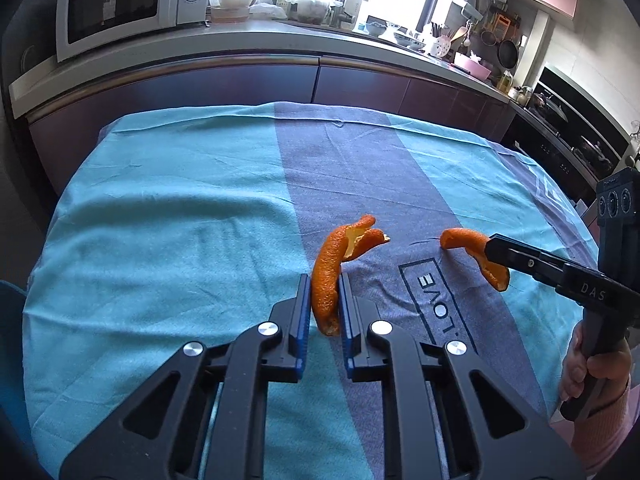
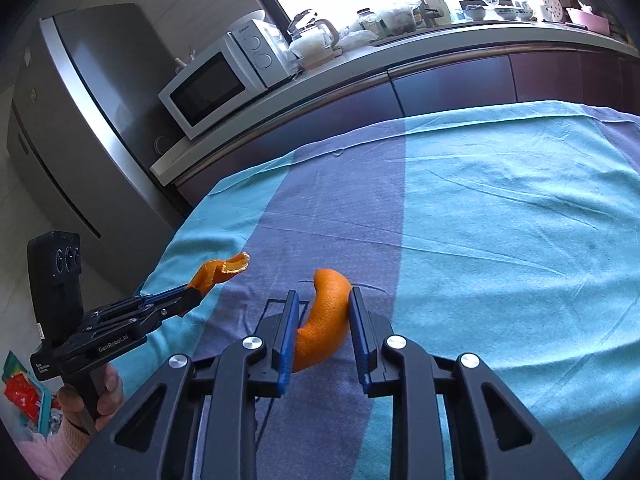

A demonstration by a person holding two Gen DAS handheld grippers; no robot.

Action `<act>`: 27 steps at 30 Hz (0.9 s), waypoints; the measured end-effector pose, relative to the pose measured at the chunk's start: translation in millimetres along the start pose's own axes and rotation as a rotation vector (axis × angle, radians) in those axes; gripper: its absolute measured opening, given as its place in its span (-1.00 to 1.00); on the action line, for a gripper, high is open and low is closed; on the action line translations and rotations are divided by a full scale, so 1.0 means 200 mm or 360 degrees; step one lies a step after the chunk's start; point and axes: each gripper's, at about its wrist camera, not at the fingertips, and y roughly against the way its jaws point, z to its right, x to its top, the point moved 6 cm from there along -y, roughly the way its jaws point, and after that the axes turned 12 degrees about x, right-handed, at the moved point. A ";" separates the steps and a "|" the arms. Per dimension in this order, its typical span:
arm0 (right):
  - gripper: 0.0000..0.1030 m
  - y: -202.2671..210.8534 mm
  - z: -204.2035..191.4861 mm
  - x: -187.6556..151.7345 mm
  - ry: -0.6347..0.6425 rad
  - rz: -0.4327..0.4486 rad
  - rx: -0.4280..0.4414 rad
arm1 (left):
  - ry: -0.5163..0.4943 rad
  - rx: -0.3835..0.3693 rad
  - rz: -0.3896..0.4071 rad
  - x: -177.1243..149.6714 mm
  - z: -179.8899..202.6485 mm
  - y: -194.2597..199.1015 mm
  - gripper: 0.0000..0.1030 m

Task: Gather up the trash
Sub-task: 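Grasp a curled orange peel with the left tool while the right tool grasps another, then lift both orange peels off the cloth and hold them up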

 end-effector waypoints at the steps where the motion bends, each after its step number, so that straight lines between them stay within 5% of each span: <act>1: -0.55 -0.01 -0.01 0.00 -0.0001 -0.0006 0.0008 | 0.0005 0.0004 0.0008 -0.01 -0.01 0.02 -0.73; 21: -0.60 -0.08 0.00 -0.09 -0.0041 -0.0120 -0.0028 | 0.0033 0.0093 -0.0026 -0.16 -0.13 0.07 -0.72; 27: -0.70 -0.09 -0.03 -0.09 -0.0011 -0.0111 -0.0018 | 0.0044 0.0080 -0.0056 -0.17 -0.13 0.04 -0.51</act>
